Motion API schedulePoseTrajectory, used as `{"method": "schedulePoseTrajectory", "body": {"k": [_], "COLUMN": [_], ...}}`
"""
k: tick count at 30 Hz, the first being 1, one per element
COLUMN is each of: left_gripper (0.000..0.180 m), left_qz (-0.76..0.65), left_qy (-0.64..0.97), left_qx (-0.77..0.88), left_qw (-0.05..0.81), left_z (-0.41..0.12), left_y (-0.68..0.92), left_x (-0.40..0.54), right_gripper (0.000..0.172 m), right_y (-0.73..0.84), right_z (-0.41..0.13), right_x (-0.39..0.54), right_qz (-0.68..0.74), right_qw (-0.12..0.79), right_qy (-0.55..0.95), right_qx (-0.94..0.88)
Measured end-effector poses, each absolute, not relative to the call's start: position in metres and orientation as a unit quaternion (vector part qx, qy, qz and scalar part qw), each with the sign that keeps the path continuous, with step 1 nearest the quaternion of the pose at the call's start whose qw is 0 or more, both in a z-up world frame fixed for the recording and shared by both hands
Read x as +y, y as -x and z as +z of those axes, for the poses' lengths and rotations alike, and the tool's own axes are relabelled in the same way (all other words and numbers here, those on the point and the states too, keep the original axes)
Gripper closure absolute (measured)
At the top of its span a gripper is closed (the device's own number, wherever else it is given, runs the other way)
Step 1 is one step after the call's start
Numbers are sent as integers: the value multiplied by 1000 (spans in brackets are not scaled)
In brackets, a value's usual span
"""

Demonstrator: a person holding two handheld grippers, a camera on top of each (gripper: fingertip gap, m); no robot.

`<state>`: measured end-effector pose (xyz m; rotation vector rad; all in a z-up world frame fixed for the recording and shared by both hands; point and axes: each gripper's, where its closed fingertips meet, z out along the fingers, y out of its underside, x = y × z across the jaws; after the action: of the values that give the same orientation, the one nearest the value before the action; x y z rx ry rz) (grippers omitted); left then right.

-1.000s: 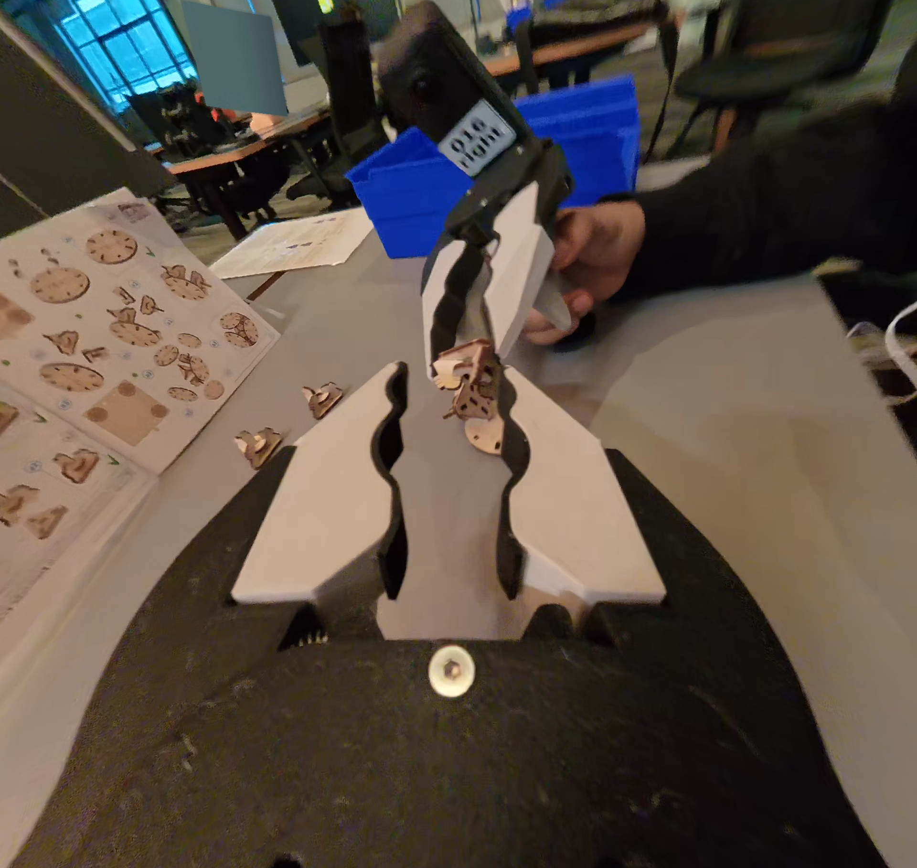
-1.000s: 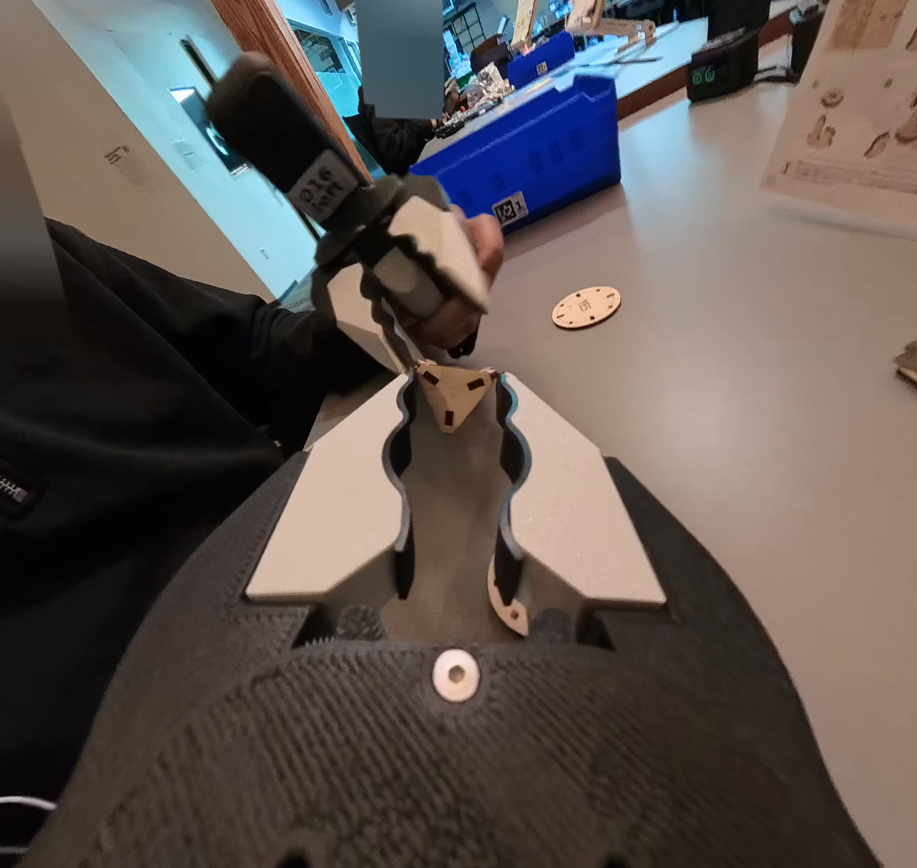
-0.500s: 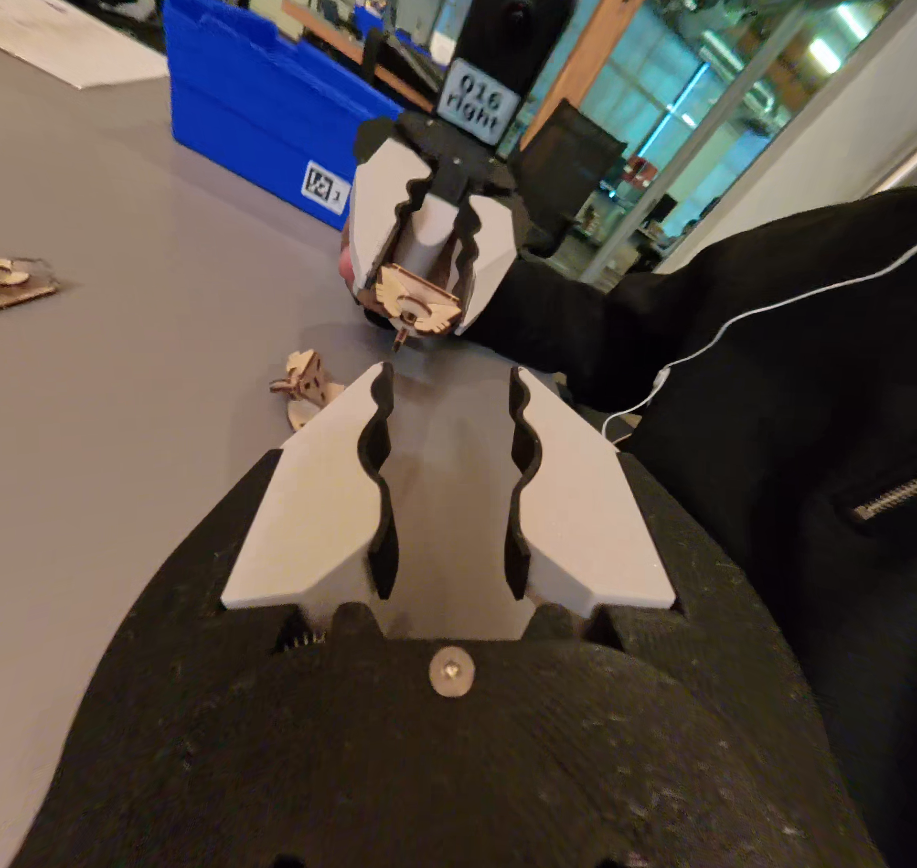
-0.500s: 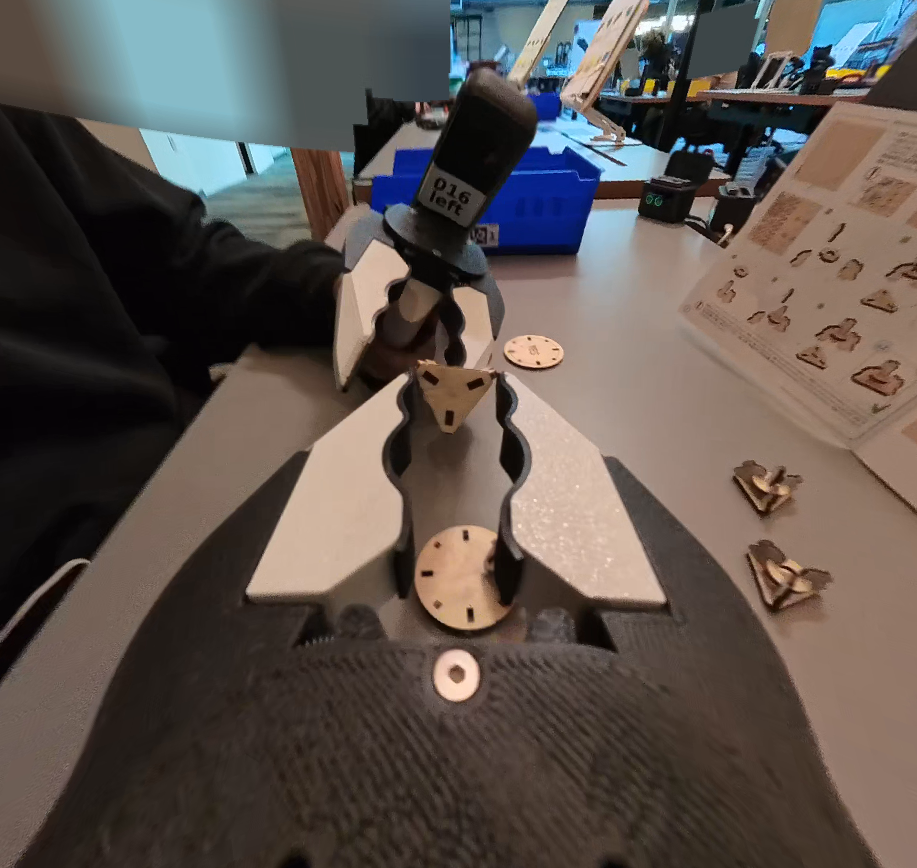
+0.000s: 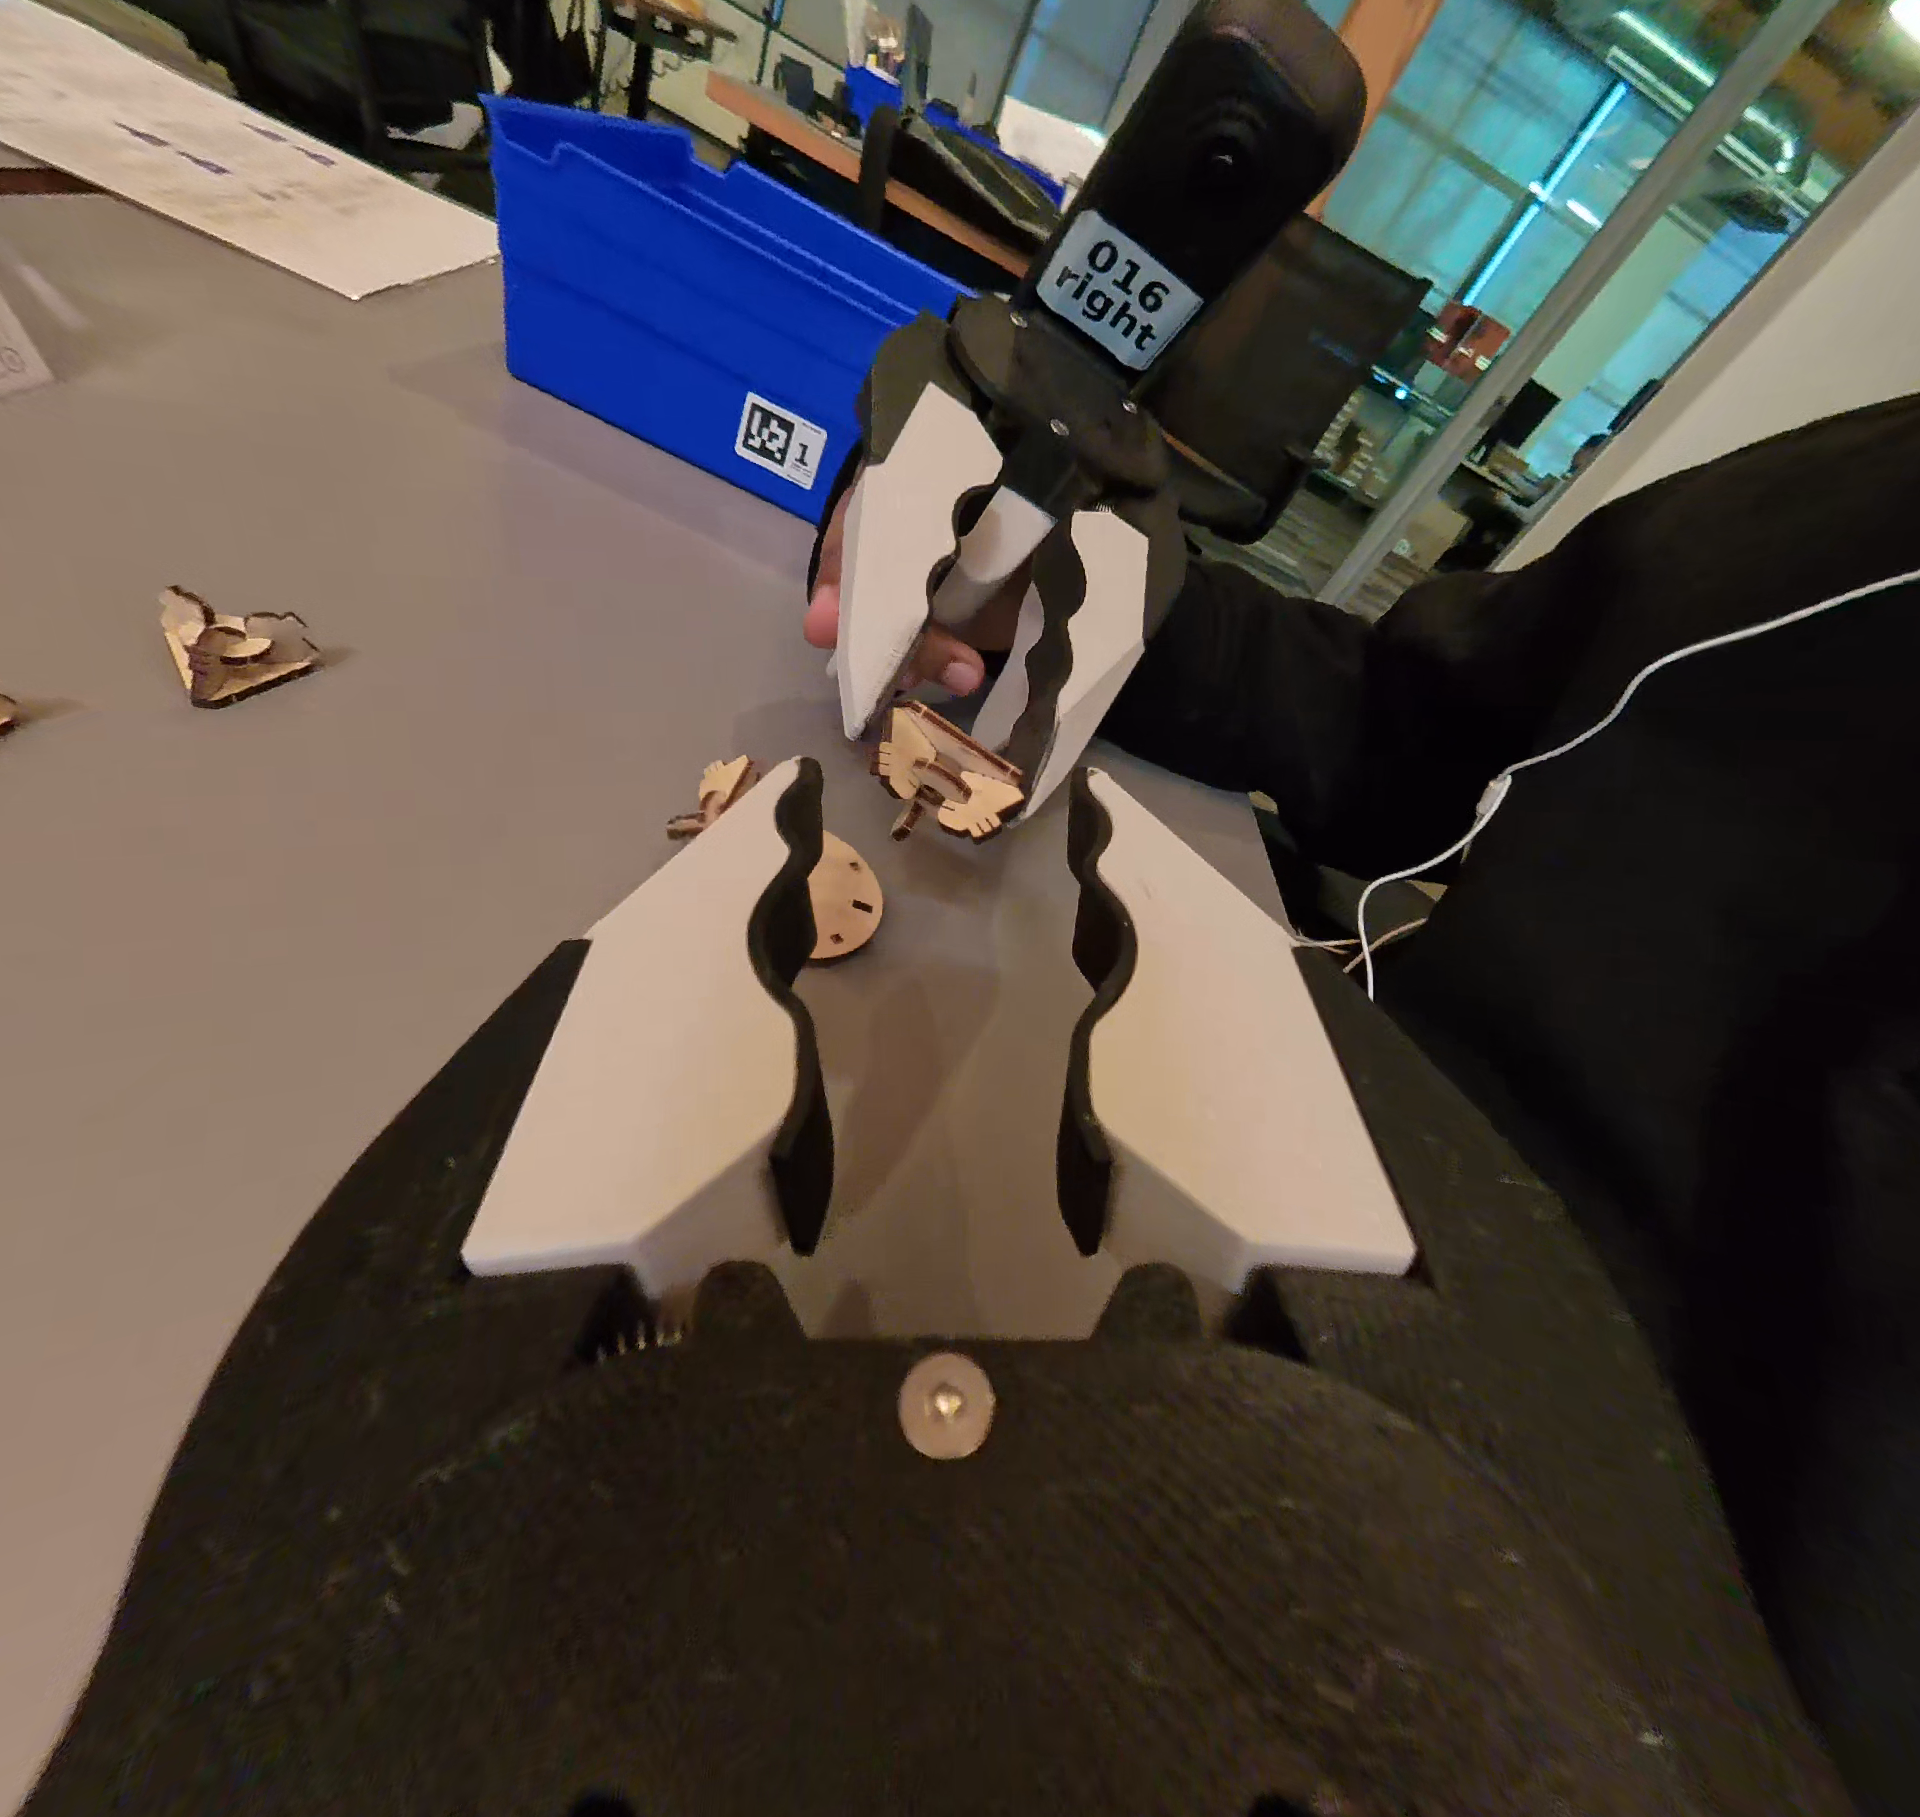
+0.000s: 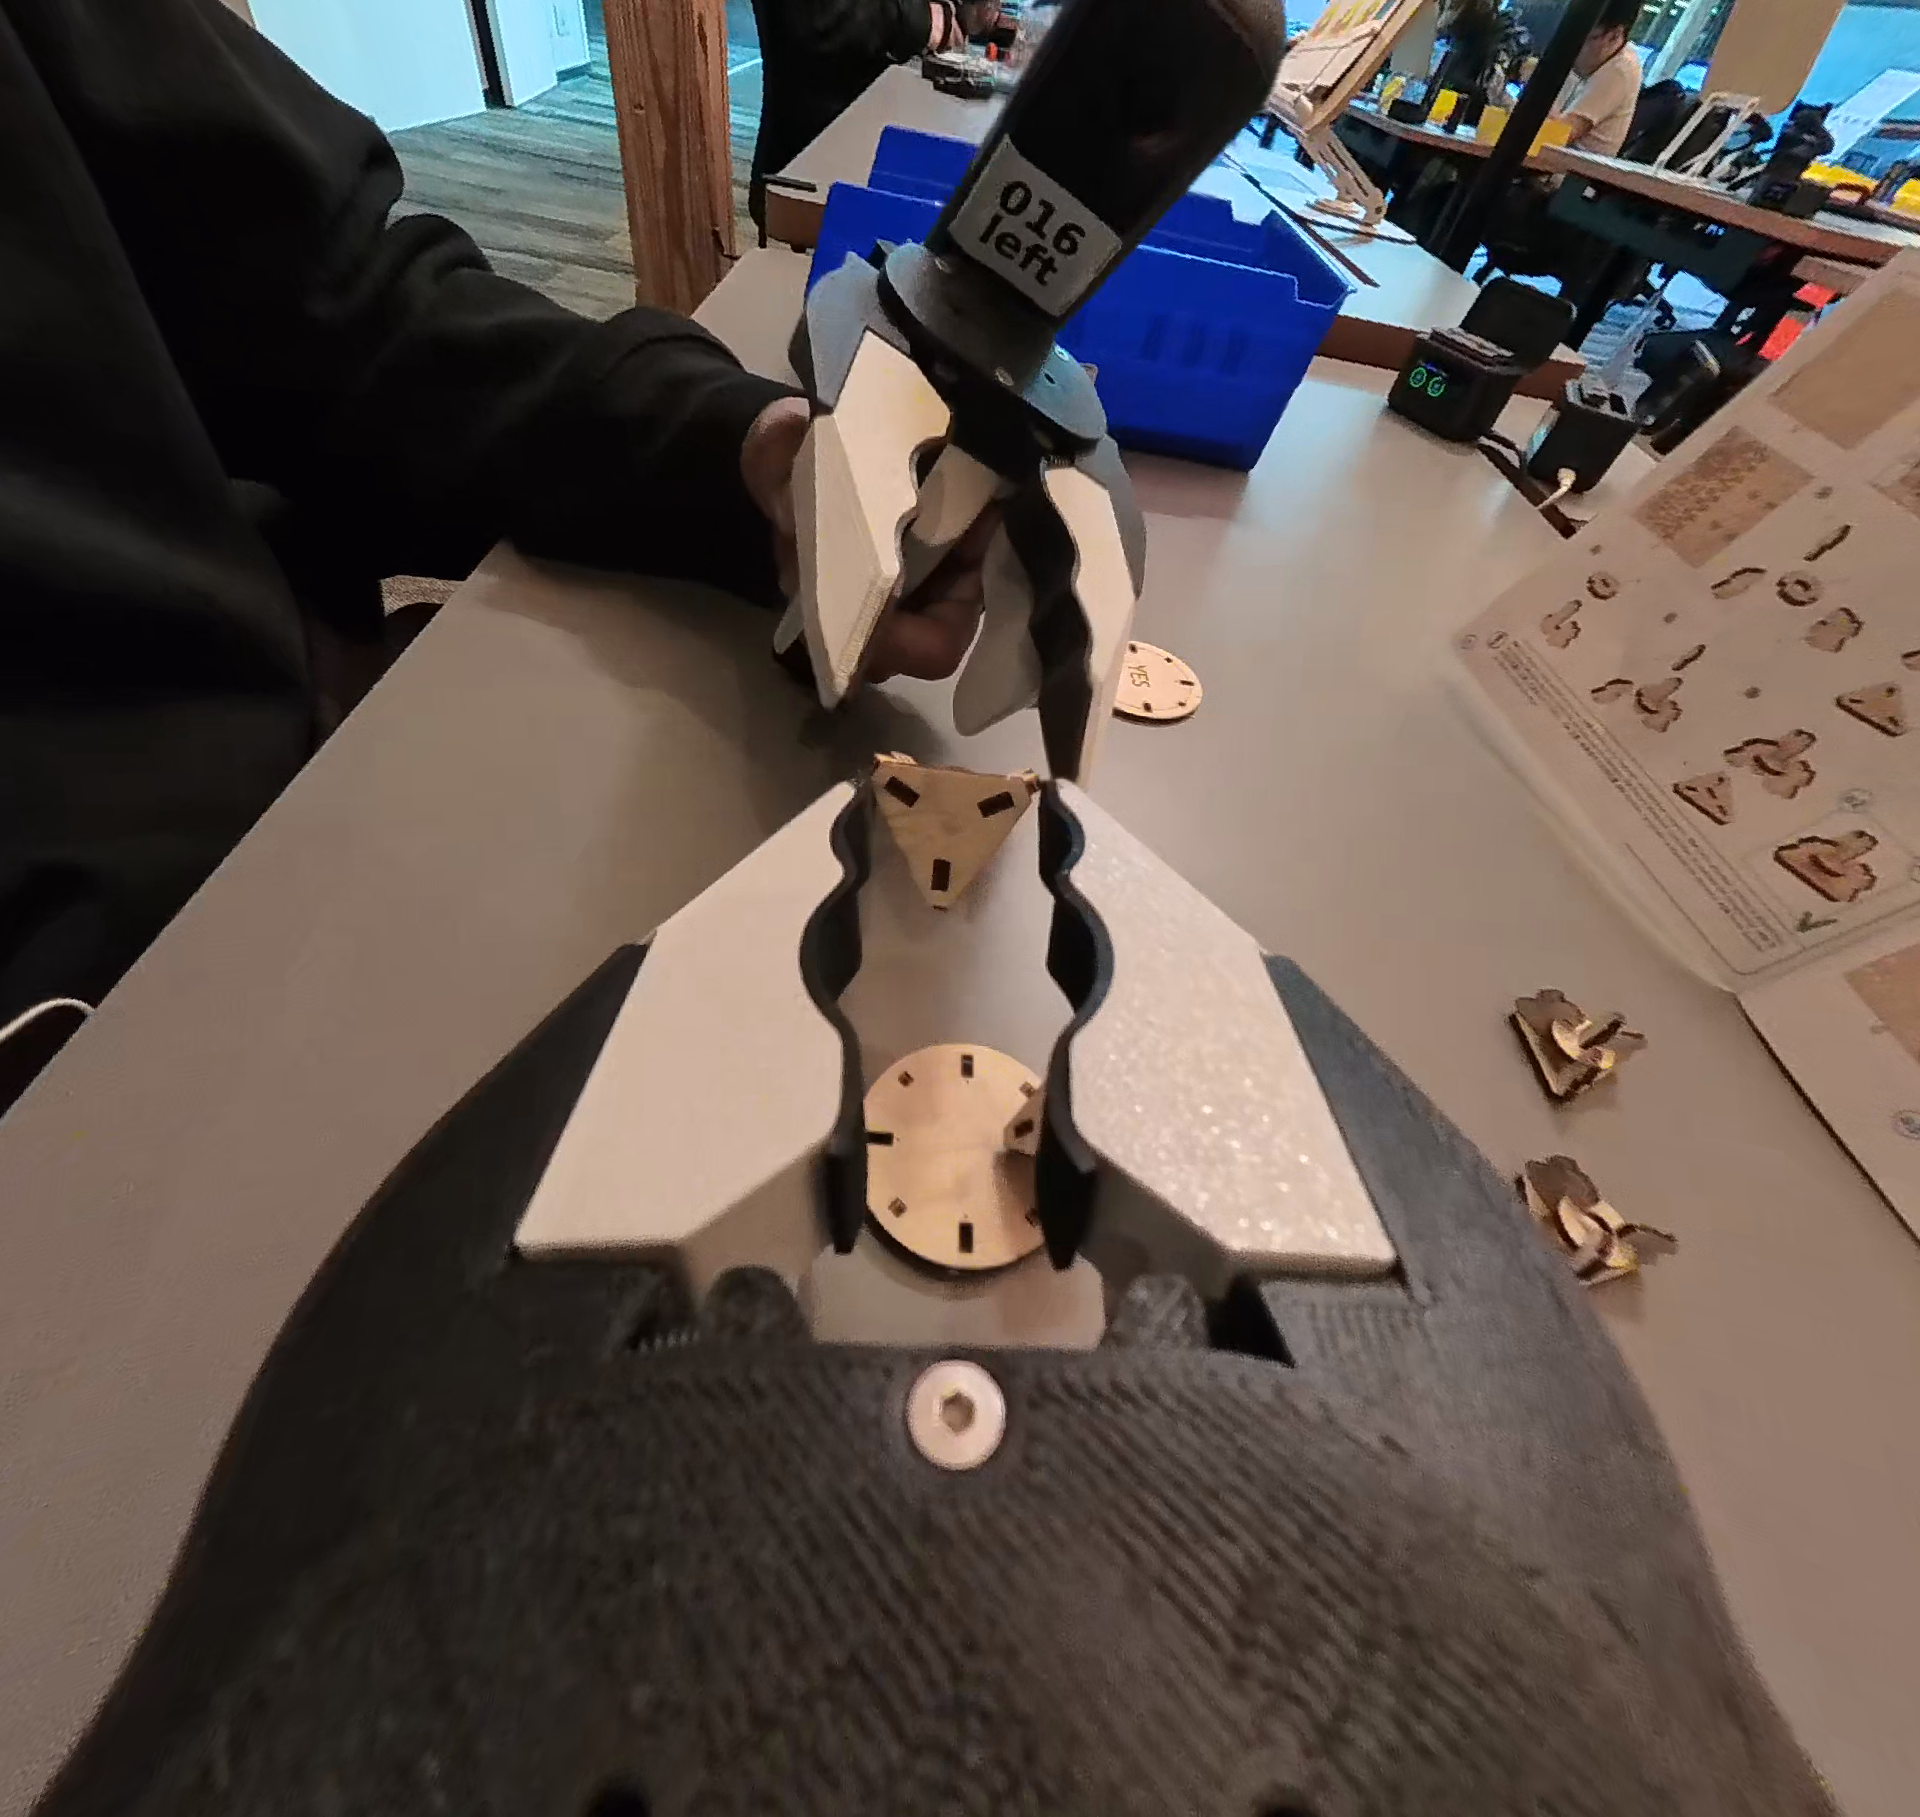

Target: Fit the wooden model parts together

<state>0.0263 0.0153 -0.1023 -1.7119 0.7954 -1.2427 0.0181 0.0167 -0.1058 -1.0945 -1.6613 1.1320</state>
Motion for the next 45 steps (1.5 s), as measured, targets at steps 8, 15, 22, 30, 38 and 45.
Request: {"method": "schedulePoseTrajectory", "body": {"k": [8, 15, 22, 30, 38, 45], "left_gripper": [151, 152, 152, 152, 147, 129], "left_qz": [-513, -531, -528, -557, -559, -485], "left_qy": [680, 672, 677, 674, 674, 674], "left_qx": [353, 354, 339, 314, 304, 337], "left_qw": [387, 375, 385, 370, 376, 444], "left_z": [-112, -109, -107, -104, -104, -103], "left_y": [-37, -36, -32, -32, -30, -29], "left_x": [0, -4, 3, 5, 8, 14], "right_gripper": [141, 133, 133, 157, 161, 162], "right_y": [-19, -19, -19, -21, -21, -22], "right_z": [-107, -110, -113, -119, -114, -110], "right_x": [3, 4, 11, 12, 13, 13], "right_qz": [452, 448, 433, 416, 407, 427], "right_qw": [405, 399, 402, 394, 410, 398], "right_qy": [410, 417, 432, 435, 431, 444], "right_qx": [-681, -683, -681, -695, -693, -679]}}
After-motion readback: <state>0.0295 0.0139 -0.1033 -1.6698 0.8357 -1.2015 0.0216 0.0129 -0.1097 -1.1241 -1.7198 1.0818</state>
